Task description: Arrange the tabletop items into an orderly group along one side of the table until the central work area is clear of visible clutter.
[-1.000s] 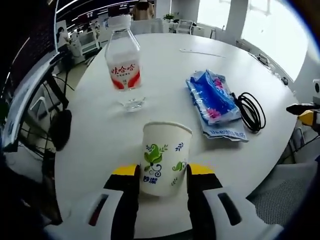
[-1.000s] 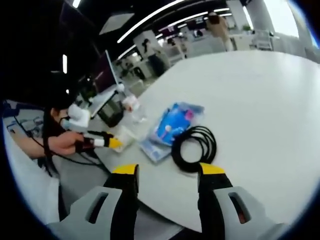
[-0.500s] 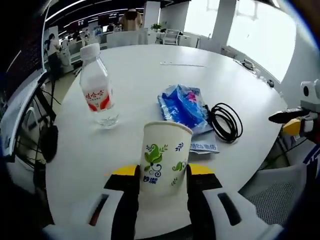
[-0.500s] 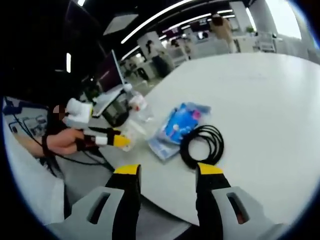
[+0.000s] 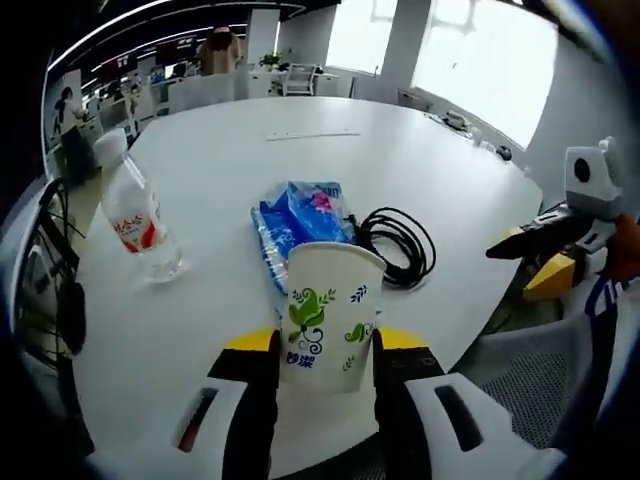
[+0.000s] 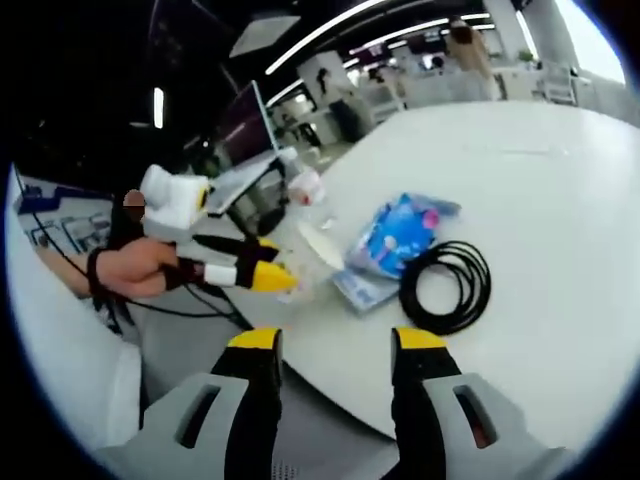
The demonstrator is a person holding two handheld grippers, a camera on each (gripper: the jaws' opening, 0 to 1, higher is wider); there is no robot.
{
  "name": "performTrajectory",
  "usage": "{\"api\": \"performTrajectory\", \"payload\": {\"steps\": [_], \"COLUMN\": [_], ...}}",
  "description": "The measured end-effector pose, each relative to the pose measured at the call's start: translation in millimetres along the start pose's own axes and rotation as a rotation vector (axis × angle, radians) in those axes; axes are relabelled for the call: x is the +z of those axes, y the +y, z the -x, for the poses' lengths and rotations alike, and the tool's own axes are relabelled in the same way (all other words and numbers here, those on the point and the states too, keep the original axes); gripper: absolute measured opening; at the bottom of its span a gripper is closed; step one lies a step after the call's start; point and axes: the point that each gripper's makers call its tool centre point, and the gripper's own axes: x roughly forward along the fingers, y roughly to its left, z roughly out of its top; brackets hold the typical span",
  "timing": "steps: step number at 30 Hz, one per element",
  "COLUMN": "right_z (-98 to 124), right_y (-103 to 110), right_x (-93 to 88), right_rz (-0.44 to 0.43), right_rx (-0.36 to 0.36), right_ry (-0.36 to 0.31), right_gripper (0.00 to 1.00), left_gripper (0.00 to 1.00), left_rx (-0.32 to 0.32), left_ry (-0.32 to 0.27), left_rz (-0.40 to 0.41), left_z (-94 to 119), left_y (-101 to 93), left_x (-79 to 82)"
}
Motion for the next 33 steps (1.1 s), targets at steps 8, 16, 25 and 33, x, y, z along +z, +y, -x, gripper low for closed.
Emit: {"api": "performTrajectory", "payload": {"steps": [8, 16, 25, 33], "right_z": [-8.0, -19.2, -23.2, -25.6], "right_y": [4.7, 22.4, 29.2, 37.4], "right_x": [14.4, 9.2, 5.6, 5.6], "right_rz": [-0.023, 0.004, -0.079, -0.091], "right_rx": [0.044, 0.115, 0.180, 0.230], "right_ry": [-0.029, 0.004, -0.009, -0.001], "right_gripper": [0.42, 0.42, 0.43, 0.42], "left_gripper": [0.36, 0.36, 0.36, 0.36], "left_rx": [-0.102, -0.132, -0.150, -0.168], "left_ry": [0.009, 0.027, 0.020, 0.034], "left_rz": [-0.142, -0.247, -0.330, -0.410], "left_z": [1.9, 3.6, 7.0, 9.9], "left_y": [-30.9, -45.5, -56.8, -65.7], "left_x": [-3.7, -8.1, -6.8, -10.2]}}
